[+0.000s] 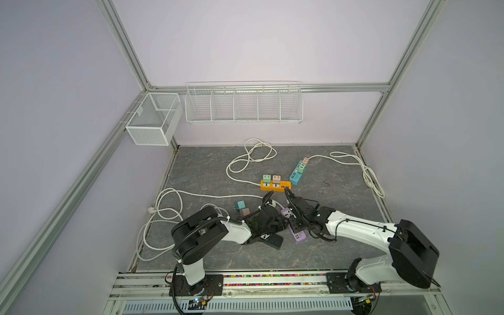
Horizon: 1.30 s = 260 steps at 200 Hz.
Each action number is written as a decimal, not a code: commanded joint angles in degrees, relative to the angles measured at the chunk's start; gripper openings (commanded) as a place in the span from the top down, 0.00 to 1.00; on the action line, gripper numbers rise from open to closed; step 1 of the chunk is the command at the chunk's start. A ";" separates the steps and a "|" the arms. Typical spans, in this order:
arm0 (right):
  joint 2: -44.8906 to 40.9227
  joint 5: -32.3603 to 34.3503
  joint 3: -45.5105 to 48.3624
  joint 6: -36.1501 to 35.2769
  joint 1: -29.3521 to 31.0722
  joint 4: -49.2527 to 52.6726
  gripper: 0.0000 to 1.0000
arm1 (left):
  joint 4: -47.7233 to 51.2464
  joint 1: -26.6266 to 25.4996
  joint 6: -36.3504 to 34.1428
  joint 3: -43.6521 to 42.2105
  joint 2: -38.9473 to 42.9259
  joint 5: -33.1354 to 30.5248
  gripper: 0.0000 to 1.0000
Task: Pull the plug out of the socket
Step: 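Pull the mint plug out with the right gripper while the left holds the strip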
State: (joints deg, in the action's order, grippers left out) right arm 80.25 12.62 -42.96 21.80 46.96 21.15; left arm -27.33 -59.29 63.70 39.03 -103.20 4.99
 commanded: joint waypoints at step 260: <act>-13.31 -3.33 1.04 2.83 -3.50 -4.51 0.94 | 24.03 -1.71 -1.12 6.70 -2.35 1.27 0.64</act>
State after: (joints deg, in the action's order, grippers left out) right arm 71.09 11.53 -41.89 23.35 45.87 17.76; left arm -18.48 -59.42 64.64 44.58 -103.11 5.34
